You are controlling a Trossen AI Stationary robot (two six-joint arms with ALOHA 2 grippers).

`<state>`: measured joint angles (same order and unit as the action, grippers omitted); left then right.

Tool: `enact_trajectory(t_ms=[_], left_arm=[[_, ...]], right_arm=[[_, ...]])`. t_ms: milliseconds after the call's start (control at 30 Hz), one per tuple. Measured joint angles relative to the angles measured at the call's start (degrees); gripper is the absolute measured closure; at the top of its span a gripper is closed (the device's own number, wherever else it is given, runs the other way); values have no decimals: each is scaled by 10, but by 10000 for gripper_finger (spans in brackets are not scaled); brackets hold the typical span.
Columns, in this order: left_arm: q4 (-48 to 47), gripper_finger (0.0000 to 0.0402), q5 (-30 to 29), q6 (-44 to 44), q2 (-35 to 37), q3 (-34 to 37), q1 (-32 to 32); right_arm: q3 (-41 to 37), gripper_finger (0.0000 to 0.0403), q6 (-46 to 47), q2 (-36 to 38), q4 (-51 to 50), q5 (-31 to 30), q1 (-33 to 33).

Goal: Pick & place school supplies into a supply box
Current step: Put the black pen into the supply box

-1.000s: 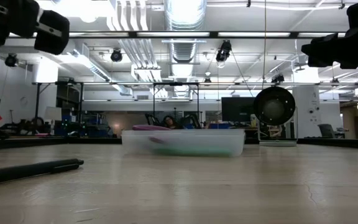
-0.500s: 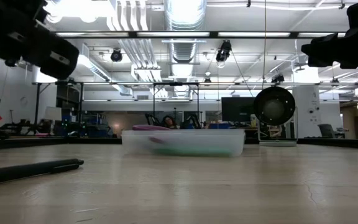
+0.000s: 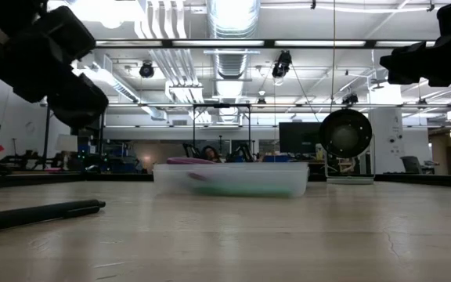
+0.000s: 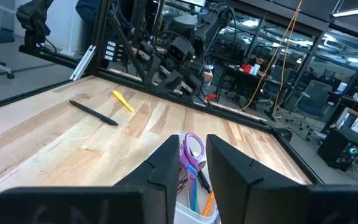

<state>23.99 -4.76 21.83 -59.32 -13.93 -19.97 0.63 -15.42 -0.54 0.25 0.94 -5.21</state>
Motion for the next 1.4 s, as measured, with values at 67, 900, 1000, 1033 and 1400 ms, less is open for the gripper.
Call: enact_trajectory(t_ms=[67,900,1000,1033,1400], left_arm=[[-32,297,-41,22,-15,-23,-8],[-644,297,-281,431,-267,-410,-132],[-663,297,-280,461,-302,-440,-138],[-663,297,-279,463,-313,-449,-140],[-704,297,-200,565,-383,-533,-159]], right_arm=[[0,335,0,0,0,0,0],[0,331,0,0,0,0,0],[0,334,0,0,0,0,0],[0,335,0,0,0,0,0],[0,321,0,0,0,0,0]])
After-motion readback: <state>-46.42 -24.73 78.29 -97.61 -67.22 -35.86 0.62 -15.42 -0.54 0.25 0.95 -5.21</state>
